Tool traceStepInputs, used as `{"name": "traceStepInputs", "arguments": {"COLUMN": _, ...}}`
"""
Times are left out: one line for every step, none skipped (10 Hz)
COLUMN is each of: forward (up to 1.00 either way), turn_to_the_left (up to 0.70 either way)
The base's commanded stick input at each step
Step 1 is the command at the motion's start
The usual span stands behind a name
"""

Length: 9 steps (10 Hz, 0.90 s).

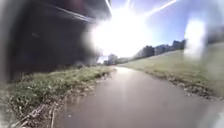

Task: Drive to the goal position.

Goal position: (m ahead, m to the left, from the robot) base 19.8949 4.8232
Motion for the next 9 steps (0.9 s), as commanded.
{"name": "traceStepInputs", "arguments": {"forward": 0.45, "turn_to_the_left": 0.00}}
{"name": "traceStepInputs", "arguments": {"forward": 0.45, "turn_to_the_left": 0.00}}
{"name": "traceStepInputs", "arguments": {"forward": 0.45, "turn_to_the_left": 0.00}}
{"name": "traceStepInputs", "arguments": {"forward": 0.45, "turn_to_the_left": 0.00}}
{"name": "traceStepInputs", "arguments": {"forward": 0.45, "turn_to_the_left": 0.00}}
{"name": "traceStepInputs", "arguments": {"forward": 0.45, "turn_to_the_left": 0.00}}
{"name": "traceStepInputs", "arguments": {"forward": 0.45, "turn_to_the_left": 0.00}}
{"name": "traceStepInputs", "arguments": {"forward": 0.45, "turn_to_the_left": 0.00}}
{"name": "traceStepInputs", "arguments": {"forward": 0.45, "turn_to_the_left": 0.00}}
